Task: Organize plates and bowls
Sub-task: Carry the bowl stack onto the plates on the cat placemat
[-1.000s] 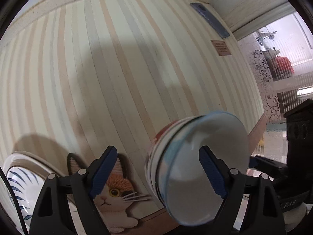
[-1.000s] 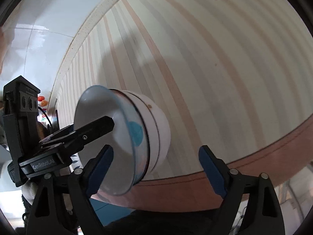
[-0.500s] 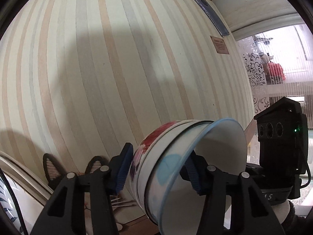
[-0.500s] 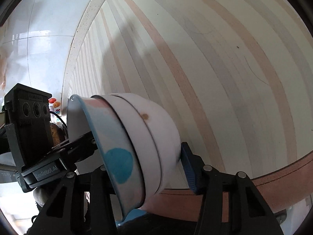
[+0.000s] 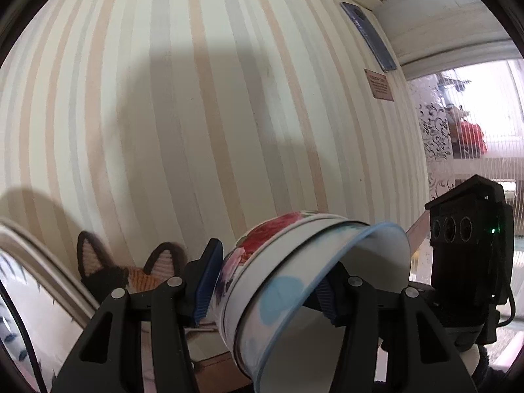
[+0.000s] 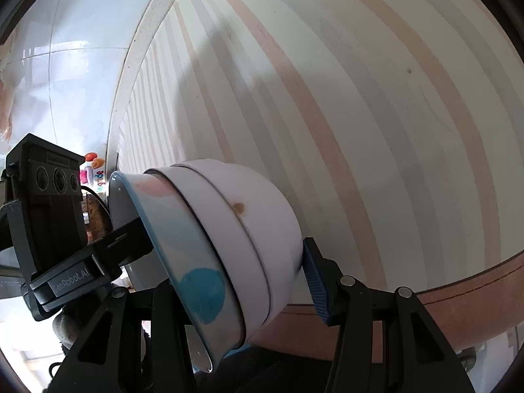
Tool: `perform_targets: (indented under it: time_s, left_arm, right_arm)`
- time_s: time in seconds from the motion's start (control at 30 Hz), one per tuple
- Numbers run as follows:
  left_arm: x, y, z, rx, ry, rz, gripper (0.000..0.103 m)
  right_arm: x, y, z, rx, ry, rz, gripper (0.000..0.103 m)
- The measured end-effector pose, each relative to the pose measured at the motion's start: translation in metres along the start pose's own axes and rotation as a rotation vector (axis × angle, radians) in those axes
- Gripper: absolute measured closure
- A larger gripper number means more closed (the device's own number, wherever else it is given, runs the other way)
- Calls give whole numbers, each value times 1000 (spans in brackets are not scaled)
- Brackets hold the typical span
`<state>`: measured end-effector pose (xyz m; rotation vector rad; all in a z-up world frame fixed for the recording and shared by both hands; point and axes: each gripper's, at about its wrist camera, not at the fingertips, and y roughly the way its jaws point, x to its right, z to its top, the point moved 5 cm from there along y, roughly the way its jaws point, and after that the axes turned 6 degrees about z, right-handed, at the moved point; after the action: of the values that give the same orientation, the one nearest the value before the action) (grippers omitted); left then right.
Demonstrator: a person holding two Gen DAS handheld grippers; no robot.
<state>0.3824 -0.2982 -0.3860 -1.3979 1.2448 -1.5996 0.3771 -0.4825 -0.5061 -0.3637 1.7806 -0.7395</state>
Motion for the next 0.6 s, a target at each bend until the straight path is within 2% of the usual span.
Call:
perform_targets:
  time_s: [0.3,0.6]
  left_arm:
    - [-5,-17,-2,33,-52,13,53]
    - [-36,-52,-11,72,-125,14,53]
  right_arm:
    - [-22,5,6,-55,-39,8,51]
    - [-73,23,-4,-102,-112,-4,51]
